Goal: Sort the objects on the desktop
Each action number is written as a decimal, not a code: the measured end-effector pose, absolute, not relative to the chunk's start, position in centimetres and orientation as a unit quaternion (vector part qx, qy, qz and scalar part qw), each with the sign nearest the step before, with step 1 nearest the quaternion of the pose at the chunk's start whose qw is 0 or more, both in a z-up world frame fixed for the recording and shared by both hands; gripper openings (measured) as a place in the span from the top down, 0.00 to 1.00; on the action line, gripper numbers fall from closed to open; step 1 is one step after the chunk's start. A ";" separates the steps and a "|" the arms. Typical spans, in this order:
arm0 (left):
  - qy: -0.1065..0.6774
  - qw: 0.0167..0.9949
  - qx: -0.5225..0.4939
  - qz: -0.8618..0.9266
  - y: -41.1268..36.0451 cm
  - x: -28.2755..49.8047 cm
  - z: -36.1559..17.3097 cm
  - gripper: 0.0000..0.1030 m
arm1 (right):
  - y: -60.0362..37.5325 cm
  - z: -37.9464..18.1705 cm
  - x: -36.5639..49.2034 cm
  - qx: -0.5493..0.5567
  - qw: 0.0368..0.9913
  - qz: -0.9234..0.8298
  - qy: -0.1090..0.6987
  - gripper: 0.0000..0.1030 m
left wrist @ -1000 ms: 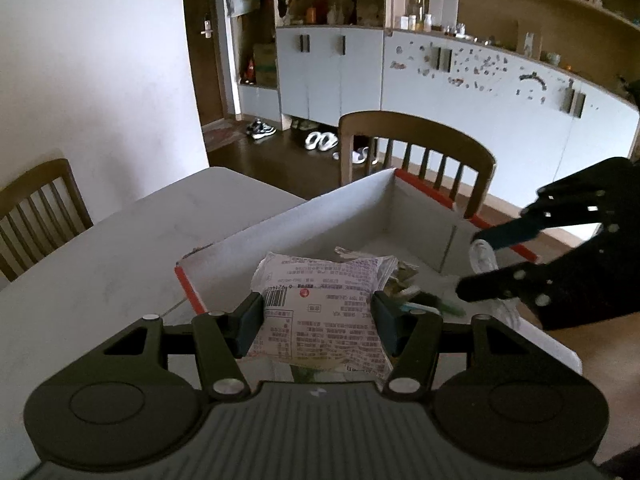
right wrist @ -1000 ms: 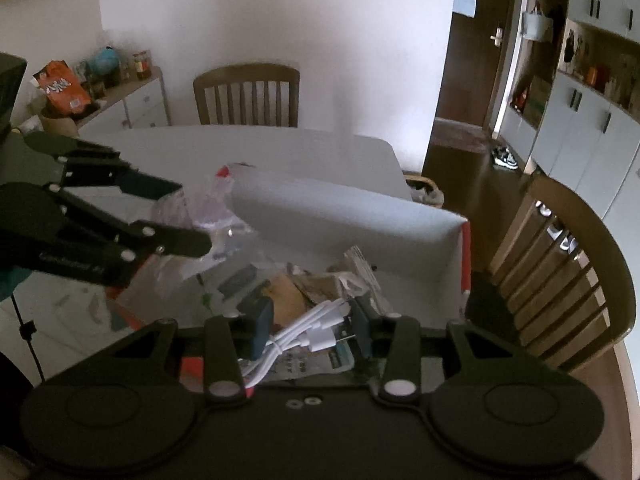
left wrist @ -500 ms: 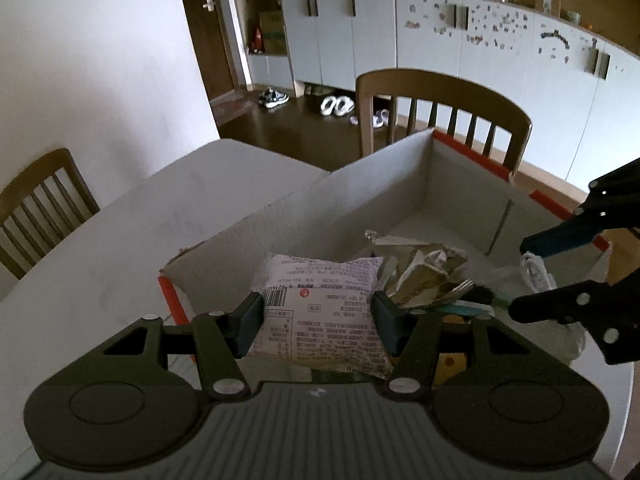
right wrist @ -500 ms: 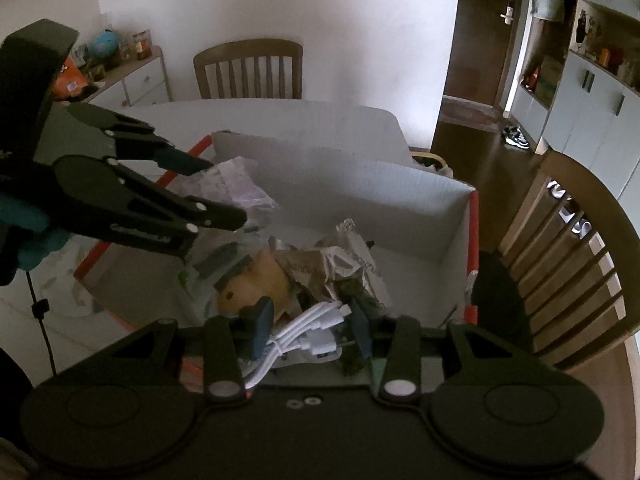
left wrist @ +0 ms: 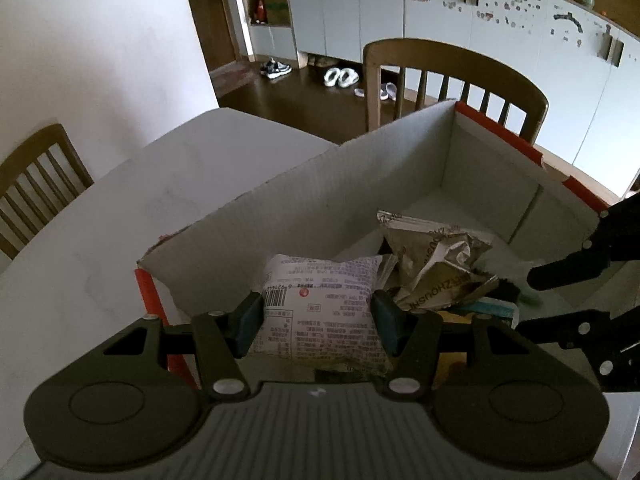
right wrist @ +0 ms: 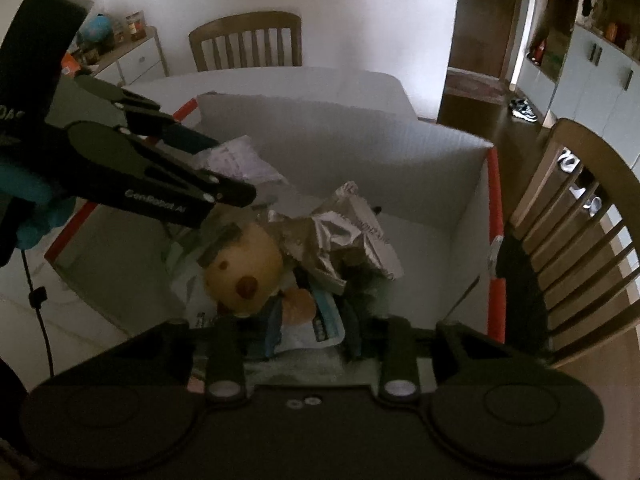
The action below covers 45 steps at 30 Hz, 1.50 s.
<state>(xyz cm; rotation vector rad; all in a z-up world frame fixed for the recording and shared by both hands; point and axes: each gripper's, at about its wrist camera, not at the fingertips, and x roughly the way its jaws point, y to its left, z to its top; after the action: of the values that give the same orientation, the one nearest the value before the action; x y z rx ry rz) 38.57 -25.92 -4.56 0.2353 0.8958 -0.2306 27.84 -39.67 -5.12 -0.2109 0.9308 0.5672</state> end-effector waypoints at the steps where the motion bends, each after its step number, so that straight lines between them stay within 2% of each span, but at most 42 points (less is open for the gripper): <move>1: 0.433 0.887 0.114 -0.111 -25.9 38.6 -4.6 0.43 | -39.7 -5.1 27.8 -0.100 0.850 0.270 0.442 0.66; 10: 0.439 0.885 0.115 -0.108 -25.7 38.5 -4.7 0.40 | -40.2 -4.3 28.3 -0.086 0.850 0.278 0.439 0.59; 16: 0.432 0.891 0.097 -0.105 -25.1 37.8 -3.9 0.27 | -40.2 -3.6 27.9 -0.085 0.851 0.289 0.430 0.55; 19: 0.426 0.894 0.082 -0.108 -24.7 37.3 -3.3 0.24 | -40.3 -3.2 27.6 -0.083 0.852 0.291 0.426 0.44; 20: 0.425 0.895 0.079 -0.107 -24.6 37.0 -3.1 0.23 | -40.3 -3.0 27.4 -0.082 0.853 0.293 0.423 0.44; 36: 0.404 0.908 0.025 -0.107 -22.7 32.1 0.5 0.20 | -39.7 -0.4 25.5 -0.074 0.866 0.289 0.400 0.42; 38: 0.401 0.910 0.022 -0.107 -22.5 31.5 0.8 0.20 | -39.6 -0.1 25.2 -0.072 0.868 0.289 0.396 0.37; 45: 0.405 0.908 0.000 -0.110 -21.8 30.0 1.4 0.19 | -39.0 0.9 24.1 -0.065 0.879 0.276 0.383 0.34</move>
<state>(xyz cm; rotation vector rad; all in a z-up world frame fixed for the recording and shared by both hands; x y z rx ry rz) 30.02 -21.75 1.43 0.0009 0.8348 -0.2274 24.12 -39.05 0.94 -0.1353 0.7990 0.5745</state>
